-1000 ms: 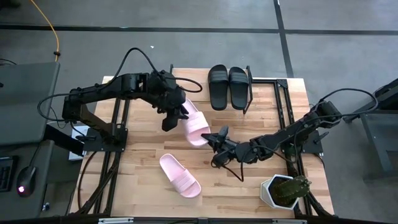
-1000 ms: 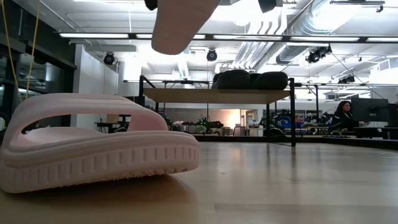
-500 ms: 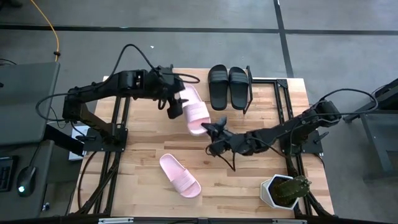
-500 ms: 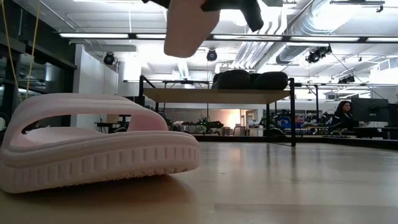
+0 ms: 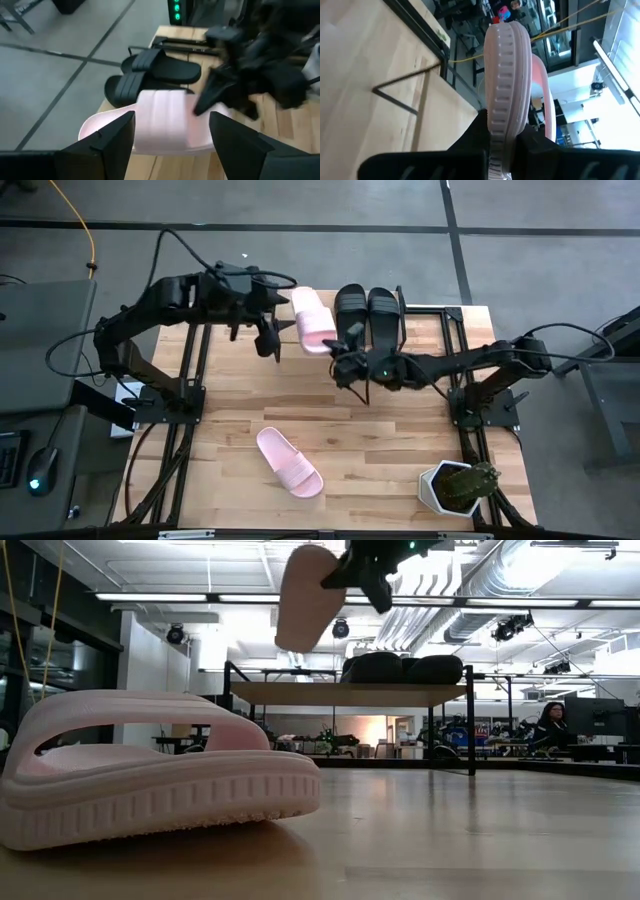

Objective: Pick and place slides into the shelf
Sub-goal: Put the top pink slipper on the shelf

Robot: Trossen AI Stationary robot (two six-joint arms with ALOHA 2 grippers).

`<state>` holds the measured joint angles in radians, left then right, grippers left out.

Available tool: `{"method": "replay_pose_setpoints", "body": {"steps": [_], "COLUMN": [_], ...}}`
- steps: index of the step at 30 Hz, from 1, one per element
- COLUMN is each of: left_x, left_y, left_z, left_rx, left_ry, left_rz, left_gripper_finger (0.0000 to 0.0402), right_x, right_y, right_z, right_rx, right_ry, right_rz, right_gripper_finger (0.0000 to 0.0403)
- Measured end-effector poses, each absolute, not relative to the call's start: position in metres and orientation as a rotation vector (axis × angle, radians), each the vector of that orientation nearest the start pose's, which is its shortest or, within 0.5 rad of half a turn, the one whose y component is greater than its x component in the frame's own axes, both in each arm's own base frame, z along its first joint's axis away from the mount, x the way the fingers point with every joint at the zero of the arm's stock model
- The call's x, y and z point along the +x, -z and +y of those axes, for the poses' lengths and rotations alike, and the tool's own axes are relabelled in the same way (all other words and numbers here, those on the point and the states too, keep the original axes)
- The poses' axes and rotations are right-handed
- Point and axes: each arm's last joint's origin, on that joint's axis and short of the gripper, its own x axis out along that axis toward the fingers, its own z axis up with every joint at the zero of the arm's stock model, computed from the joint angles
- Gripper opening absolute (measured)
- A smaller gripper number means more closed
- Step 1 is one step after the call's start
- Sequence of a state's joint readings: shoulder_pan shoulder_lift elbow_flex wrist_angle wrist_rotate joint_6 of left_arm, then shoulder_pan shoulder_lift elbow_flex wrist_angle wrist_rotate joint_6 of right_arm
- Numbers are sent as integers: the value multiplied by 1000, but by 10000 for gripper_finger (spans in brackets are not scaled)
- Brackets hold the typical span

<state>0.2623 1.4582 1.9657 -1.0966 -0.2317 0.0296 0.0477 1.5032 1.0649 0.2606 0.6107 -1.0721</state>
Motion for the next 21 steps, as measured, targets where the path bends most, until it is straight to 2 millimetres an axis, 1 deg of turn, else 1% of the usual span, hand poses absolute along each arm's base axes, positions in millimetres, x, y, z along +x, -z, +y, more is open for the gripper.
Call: {"method": "replay_pose_setpoints", "body": {"steps": [7,14,18,21], "left_x": [238,236,236,236], "left_y": [-493,-495,-496,-496], "left_z": [71,70,70,70], "left_rx": [19,18,18,19], "left_ry": [-469,-468,-469,-469], "left_rz": [584,579,577,573], "left_gripper_finger": [244,244,244,244], "right_x": [339,334,333,332], "right_y": [-300,-297,-294,-293], "right_z": [-37,-67,-80,-85], "right_rx": [-1029,-989,-958,-935], "right_ry": [414,458,474,460], "right_rz": [456,511,525,523], "right_gripper_finger": [10,10,9,9]}}
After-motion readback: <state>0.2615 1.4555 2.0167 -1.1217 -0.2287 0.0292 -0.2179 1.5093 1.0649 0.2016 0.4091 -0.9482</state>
